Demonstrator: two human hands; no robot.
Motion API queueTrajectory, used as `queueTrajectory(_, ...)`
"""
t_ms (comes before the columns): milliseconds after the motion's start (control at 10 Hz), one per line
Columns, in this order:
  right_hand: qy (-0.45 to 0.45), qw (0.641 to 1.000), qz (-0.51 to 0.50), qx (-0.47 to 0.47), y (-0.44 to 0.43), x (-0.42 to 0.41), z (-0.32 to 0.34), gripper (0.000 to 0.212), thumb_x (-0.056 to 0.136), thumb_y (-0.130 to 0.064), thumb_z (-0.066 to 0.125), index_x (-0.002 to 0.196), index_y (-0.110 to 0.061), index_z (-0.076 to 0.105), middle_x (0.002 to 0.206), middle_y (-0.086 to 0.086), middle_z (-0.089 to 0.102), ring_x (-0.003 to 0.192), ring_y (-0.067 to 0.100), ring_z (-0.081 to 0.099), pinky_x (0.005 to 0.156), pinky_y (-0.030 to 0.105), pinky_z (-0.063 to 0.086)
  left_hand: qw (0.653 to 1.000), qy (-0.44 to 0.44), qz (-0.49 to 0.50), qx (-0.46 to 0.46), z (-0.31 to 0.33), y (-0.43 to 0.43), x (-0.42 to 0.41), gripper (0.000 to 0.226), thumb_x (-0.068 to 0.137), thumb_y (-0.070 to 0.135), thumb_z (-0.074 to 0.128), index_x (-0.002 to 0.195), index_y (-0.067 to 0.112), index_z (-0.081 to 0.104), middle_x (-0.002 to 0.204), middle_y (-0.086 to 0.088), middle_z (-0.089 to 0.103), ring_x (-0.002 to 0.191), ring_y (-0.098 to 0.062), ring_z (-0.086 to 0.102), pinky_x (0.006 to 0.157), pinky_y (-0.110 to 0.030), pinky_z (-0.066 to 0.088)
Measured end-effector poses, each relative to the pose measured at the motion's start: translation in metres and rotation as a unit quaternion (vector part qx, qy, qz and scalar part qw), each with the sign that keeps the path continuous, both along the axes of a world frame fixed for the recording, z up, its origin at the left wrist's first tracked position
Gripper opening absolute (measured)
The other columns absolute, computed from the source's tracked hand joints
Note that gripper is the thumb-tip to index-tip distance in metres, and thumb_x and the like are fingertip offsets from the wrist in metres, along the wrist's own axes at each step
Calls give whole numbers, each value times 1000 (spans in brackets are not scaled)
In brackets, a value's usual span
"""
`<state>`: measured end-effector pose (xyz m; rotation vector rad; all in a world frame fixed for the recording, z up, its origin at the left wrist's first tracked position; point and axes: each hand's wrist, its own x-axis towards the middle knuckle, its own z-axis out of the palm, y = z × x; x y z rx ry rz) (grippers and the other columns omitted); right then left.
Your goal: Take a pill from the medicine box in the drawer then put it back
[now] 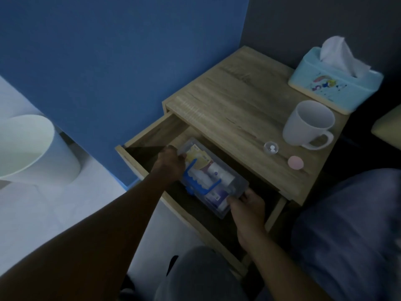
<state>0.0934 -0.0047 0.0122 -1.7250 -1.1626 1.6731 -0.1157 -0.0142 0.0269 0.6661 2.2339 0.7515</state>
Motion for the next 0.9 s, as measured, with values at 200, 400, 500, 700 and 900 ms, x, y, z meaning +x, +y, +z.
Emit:
queueTrajectory(200, 0, 1000, 7, 16, 5, -2, -8, 47, 81, -12, 72, 109, -48, 62, 109, -12, 69, 95, 2, 68, 63, 18, 54, 1000, -3, 19, -5, -3, 9, 0, 33, 99, 26, 50, 127, 8, 51, 114, -14, 60, 97, -22, 62, 67, -29, 47)
queueTrajectory(400, -11, 999, 53, 1, 9, 4, 9, 50, 82, -18, 73, 127, -33, 58, 119, -6, 66, 99, 8, 65, 69, 24, 53, 1000, -3, 21, -14, 1, 4, 6, 40, 95, 20, 55, 132, 7, 46, 120, -15, 58, 105, -27, 62, 89, -44, 55)
queueTrajectory(500, -67, 985, 146, 61, 11, 14, 29, 51, 85, -24, 70, 132, -32, 53, 119, -8, 63, 94, 1, 62, 57, 13, 47, 999, 2, 6, 45, 5, -10, 7, 45, 95, 20, 55, 137, 12, 43, 122, -12, 58, 106, -25, 62, 82, -39, 56)
queueTrajectory(700, -204, 888, 281, 303, 25, 46, 60, 45, 93, -28, 59, 137, -24, 51, 136, -5, 57, 109, -8, 50, 81, 6, 41, 992, 68, -52, 95, 15, -50, 8, 39, 97, 19, 51, 136, 19, 48, 112, 5, 56, 92, -8, 59, 59, -14, 40)
queueTrajectory(900, -325, 768, 392, 389, 48, 85, 52, 61, 96, -14, 50, 153, -11, 30, 160, 9, 30, 149, 21, 23, 121, 34, 22, 989, 67, 16, 131, 17, -94, 28, 15, 95, 19, 55, 99, 33, 58, 87, 16, 60, 80, -5, 60, 59, -14, 43)
